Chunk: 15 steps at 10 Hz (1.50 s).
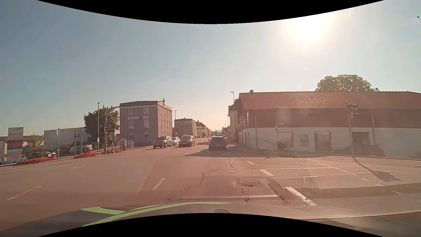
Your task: Follow the waypoints while adhering to traffic rules and regulations
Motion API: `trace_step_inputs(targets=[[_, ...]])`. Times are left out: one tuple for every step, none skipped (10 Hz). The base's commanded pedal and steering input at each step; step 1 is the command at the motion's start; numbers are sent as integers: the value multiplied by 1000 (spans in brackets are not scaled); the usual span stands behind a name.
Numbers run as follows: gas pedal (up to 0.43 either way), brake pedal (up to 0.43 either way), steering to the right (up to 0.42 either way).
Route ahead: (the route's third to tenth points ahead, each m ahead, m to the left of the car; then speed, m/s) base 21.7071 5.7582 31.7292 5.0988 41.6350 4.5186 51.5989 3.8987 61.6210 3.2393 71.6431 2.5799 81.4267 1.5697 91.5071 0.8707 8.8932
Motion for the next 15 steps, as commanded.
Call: trace_step_inputs(targets=[[197,0,9],[197,0,9],[197,0,9],[197,0,9],[197,0,8],[197,0,6],[197,0,6],[197,0,6],[197,0,5],[197,0,5],[197,0,5],[189,0,5],[189,0,5],[189,0,4],[189,0,4]])
